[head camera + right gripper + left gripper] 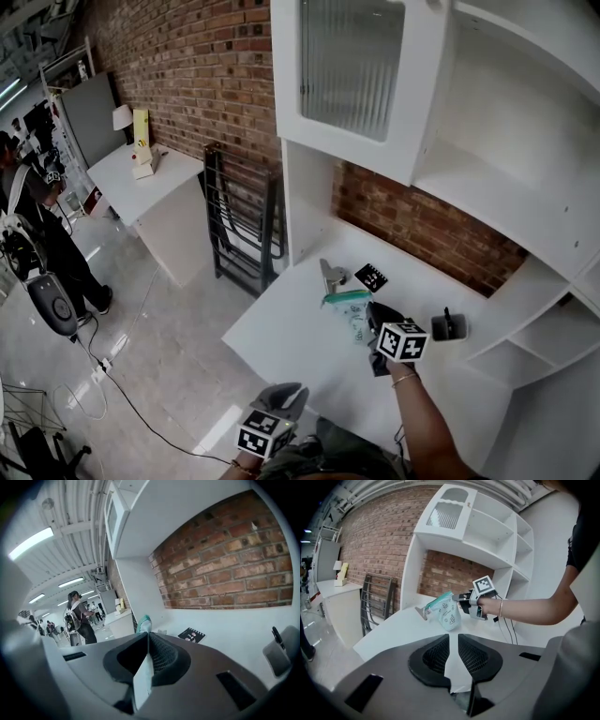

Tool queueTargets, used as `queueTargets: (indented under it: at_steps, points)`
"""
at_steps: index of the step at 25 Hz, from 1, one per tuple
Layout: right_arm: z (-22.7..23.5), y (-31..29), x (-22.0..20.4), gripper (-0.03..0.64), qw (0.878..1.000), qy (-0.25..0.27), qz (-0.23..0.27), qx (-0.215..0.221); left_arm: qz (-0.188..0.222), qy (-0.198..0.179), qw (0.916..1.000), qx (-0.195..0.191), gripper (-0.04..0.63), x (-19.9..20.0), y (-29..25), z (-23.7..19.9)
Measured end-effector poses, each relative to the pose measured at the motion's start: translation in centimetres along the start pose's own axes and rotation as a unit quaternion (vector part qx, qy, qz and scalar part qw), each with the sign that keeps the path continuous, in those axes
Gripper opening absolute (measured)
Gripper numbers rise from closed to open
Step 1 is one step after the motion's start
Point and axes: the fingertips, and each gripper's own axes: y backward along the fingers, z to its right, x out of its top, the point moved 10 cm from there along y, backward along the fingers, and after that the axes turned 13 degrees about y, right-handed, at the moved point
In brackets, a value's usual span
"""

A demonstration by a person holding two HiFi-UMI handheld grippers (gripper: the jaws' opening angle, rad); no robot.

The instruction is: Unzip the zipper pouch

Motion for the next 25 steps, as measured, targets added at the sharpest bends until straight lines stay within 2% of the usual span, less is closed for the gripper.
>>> queueTargets:
  at_steps: [4, 11, 16, 25]
  points:
    - [1.1, -0.2, -1.6, 0.012, 0.999, -0.022, -0.013, -0.02, 0.003, -0.004, 1.0, 0.002, 0.051, 0.2, 0.2, -0.1]
    - [2.7, 0.6, -3.1, 0.012, 0.997, -0.009, -0.046, -0.057, 0.004, -0.014, 0.9999, -0.005, 0.051, 0.3, 0.3, -0.1]
    - [3.5, 1.6, -6.0, 0.012, 0.993, -0.016, -0.081, -0.083, 0.004, -0.018, 0.9998, -0.004, 0.051, 0.4, 0.4, -0.2]
    - [4.8, 5.3, -10.9, 0.012, 0.978, -0.077, -0.12, -0.152, -0.002, -0.022, 0.9997, -0.006, 0.051, 0.0, 0.4, 0.2]
